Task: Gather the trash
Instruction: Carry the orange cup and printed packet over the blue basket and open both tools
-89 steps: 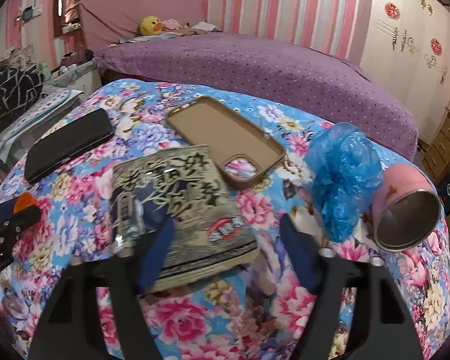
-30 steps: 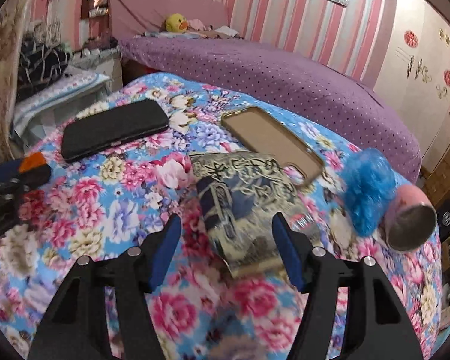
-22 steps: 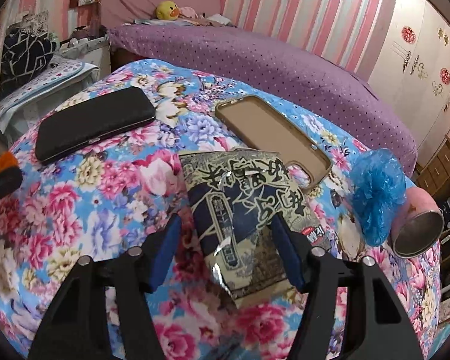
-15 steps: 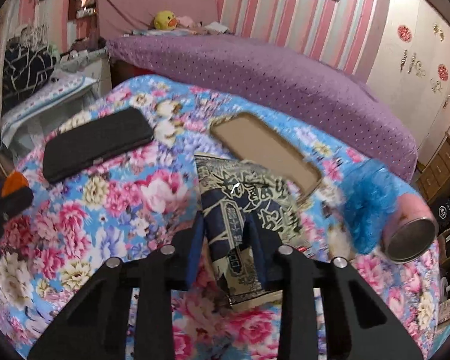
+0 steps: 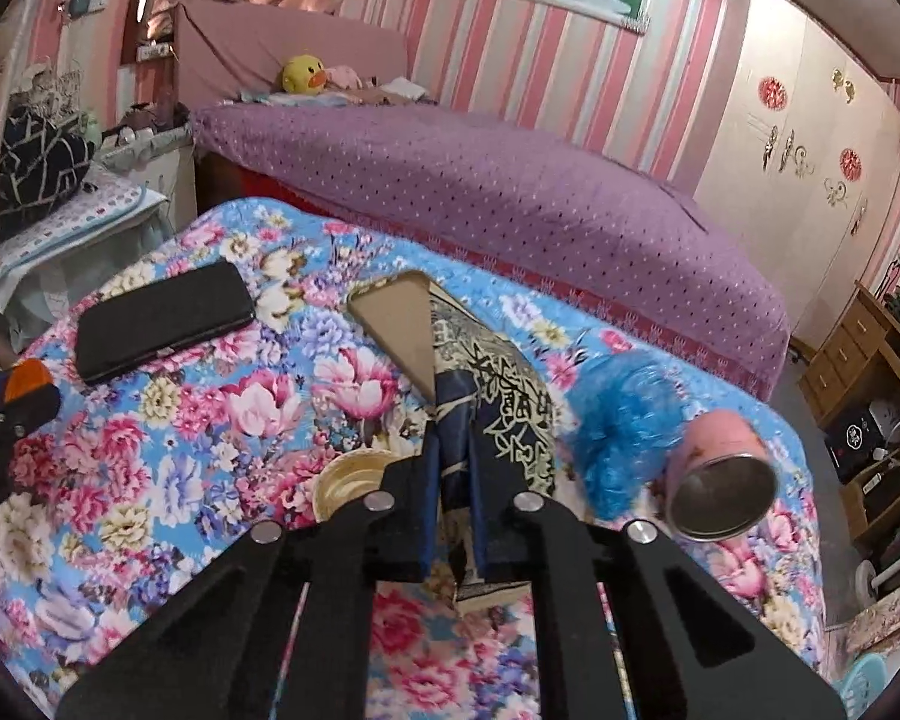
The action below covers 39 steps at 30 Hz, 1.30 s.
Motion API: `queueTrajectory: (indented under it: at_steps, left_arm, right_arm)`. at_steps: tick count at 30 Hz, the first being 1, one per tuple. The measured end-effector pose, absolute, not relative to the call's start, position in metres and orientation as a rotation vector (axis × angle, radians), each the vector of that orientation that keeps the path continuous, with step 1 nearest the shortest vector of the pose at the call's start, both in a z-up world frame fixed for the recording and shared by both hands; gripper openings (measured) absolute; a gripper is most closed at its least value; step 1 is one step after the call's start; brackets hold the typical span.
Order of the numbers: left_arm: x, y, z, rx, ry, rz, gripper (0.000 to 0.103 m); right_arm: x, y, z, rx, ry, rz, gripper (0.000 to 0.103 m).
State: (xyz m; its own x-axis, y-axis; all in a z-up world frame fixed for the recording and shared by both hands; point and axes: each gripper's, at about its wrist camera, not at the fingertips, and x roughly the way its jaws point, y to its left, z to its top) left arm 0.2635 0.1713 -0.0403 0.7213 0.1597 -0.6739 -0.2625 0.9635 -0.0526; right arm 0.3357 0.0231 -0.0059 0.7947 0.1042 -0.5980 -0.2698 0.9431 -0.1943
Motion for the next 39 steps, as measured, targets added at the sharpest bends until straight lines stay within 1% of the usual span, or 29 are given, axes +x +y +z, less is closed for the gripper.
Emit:
queueTrajectory:
  at_steps: [8, 18, 29, 39]
  left_arm:
    - [0.251, 0.143, -0.034, -0.092, 0.714, 0.217, 0.039]
    - [0.230, 0.080, -0.022, -0.026, 0.682, 0.136, 0.039]
    - [0.216, 0.009, -0.033, 0.026, 0.692, 0.061, 0.039]
    - [0.208, -0.010, -0.047, -0.020, 0.729, 0.058, 0.039]
  right_arm:
    - [0.299, -0.011, 0.021, -0.255, 0.571, 0.213, 0.009]
    - [0.247, -0.081, 0.032, -0.207, 0.560, 0.175, 0.009]
    - [0.200, -0.170, -0.001, -0.122, 0.594, 0.079, 0.009]
    - [0.175, -0.210, -0.025, -0.087, 0.572, 0.041, 0.009]
